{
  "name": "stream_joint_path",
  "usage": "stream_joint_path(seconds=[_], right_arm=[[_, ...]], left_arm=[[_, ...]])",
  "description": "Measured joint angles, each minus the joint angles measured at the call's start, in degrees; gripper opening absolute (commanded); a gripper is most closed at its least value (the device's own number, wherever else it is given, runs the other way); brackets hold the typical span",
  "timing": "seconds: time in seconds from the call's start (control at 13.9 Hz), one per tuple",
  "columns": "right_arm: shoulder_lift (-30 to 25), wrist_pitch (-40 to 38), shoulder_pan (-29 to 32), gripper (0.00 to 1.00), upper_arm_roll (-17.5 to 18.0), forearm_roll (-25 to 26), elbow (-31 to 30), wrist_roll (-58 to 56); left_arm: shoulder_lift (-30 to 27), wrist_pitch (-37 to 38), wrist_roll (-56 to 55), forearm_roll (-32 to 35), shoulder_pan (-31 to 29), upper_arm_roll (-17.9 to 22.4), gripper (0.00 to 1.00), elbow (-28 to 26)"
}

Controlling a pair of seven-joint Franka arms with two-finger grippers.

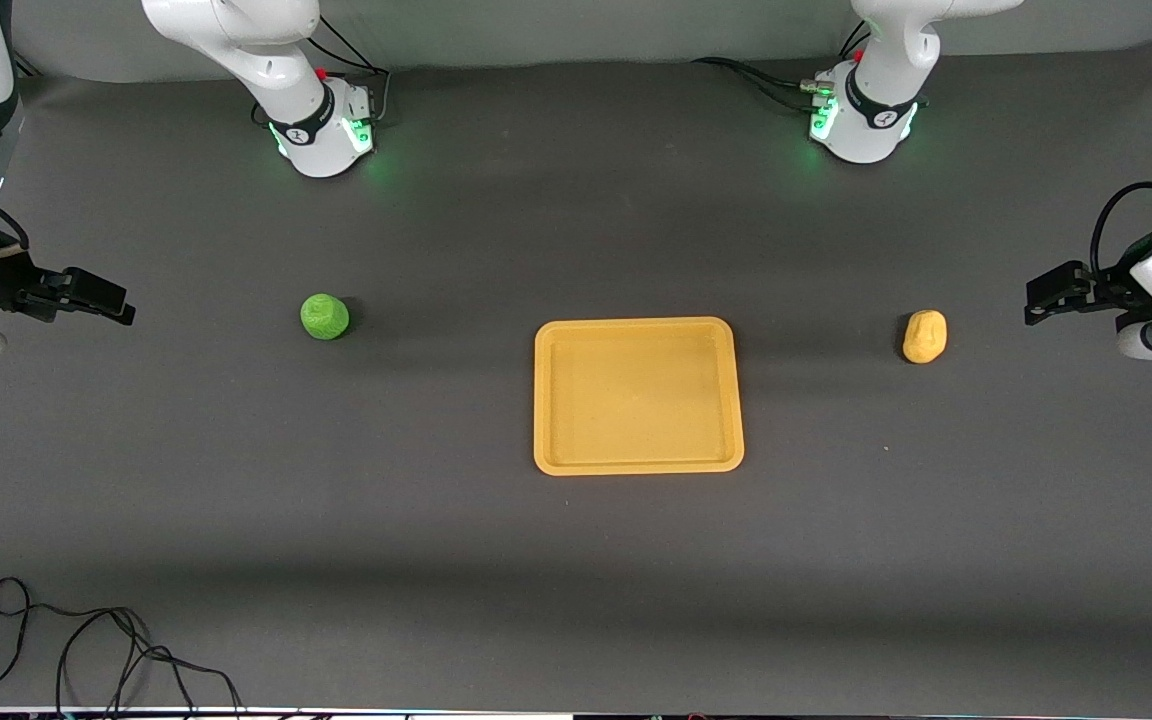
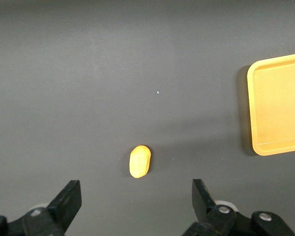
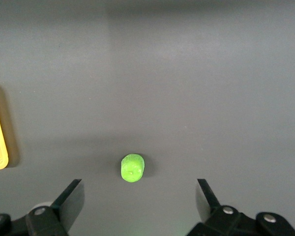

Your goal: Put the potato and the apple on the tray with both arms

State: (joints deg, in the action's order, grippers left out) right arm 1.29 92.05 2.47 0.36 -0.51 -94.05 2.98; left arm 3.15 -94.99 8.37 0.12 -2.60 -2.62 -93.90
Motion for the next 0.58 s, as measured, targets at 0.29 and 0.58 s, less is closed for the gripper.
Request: stream_joint_path(seconds=[0.29, 0.58], right_arm=[[0.2, 0.0, 0.0, 1.00, 0.0, 0.0, 0.5, 0.0], [0.5, 0.0, 0.0, 1.00, 0.0, 0.0, 1.2, 0.0]], left_arm=[[0.0, 0.0, 0.1, 0.1, 0.0, 0.0, 1.00, 0.0], [0.5, -1.1, 0.7, 0.3, -0.1, 0.3, 1.00, -1.5]])
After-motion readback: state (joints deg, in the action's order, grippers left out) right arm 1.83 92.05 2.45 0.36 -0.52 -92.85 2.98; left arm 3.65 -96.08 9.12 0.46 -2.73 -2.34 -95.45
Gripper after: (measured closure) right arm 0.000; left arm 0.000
